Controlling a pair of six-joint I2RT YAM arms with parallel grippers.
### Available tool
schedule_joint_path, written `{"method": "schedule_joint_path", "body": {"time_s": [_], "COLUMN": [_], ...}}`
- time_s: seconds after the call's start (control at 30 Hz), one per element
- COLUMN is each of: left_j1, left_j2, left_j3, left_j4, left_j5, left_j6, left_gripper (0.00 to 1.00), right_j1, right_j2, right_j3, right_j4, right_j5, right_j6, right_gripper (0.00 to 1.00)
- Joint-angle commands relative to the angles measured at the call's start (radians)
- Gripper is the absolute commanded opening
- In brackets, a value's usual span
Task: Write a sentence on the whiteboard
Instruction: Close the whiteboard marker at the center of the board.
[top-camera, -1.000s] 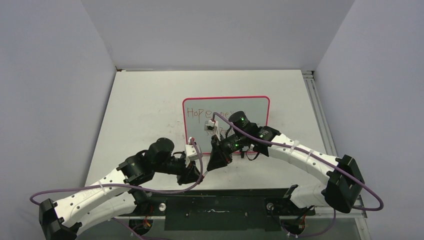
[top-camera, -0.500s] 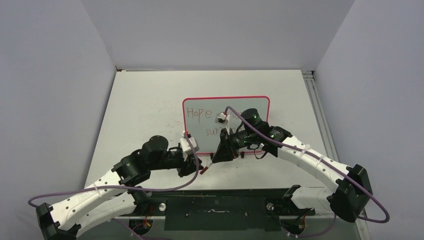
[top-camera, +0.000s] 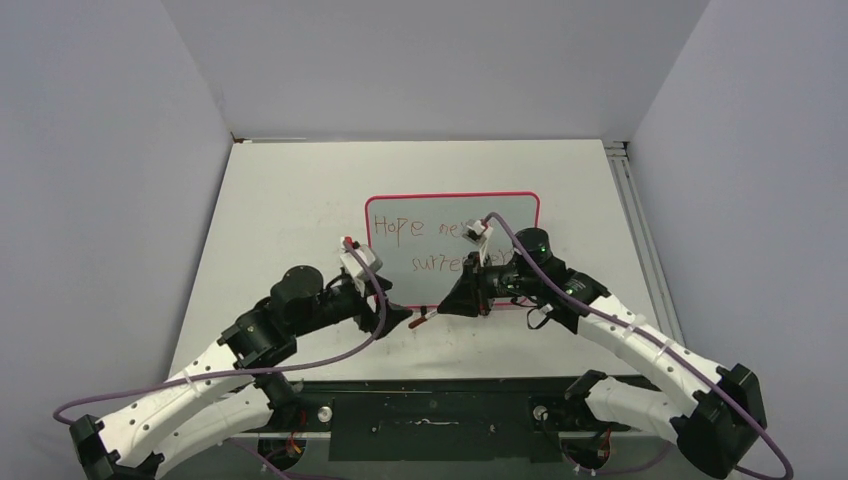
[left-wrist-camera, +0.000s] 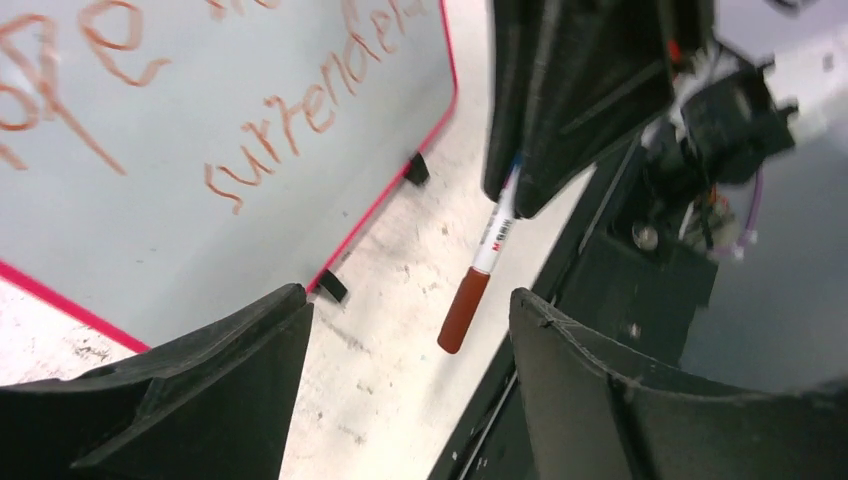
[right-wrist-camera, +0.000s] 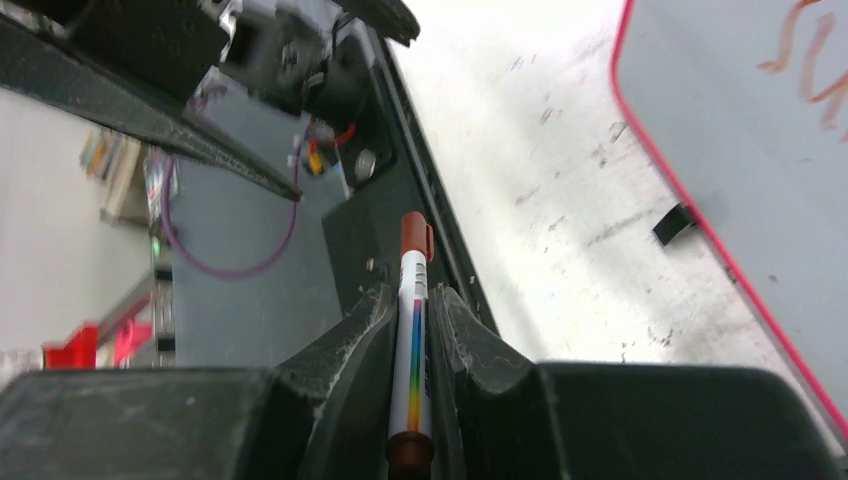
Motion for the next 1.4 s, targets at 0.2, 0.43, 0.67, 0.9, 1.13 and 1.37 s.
{"method": "schedule_joint_path", "body": {"time_s": [0.2, 0.43, 0.67, 0.9, 1.13, 1.37], "left_j1": [0.37, 0.472, 0.47, 0.447, 0.407, 0.381], "left_j2": [0.007, 0.081, 0.079, 0.121, 0.163, 0.183], "left_j3": [-0.092, -0.136, -0.138, -0.139, -0.119, -0.108], "left_j4": [0.687, 0.897, 0.817, 0.848, 0.849, 0.852], "left_j5": [0.263, 0.42, 0.424, 0.459, 0.476, 0.476], "left_j6": [-0.696, -0.945, -0.958, -1.002, -0.997, -0.995], "left_gripper": [0.75, 0.75, 0.75, 0.72, 0.71, 0.66], "right_j1": [-0.064, -0.07, -0.069, -0.062, -0.049, -0.042], "right_j2": [-0.251, -0.296, -0.266, -0.199, -0.172, -0.154], "right_j3": [-0.136, -0.201, -0.196, -0.167, -0.164, -0.155], "right_j4": [0.471, 0.663, 0.743, 0.794, 0.849, 0.867], "right_j5": [0.259, 0.288, 0.28, 0.228, 0.209, 0.188], "right_j6": [0.268, 0.345, 0.353, 0.352, 0.37, 0.373], "right_gripper": [0.05, 0.05, 0.05, 0.05, 0.05, 0.05]}}
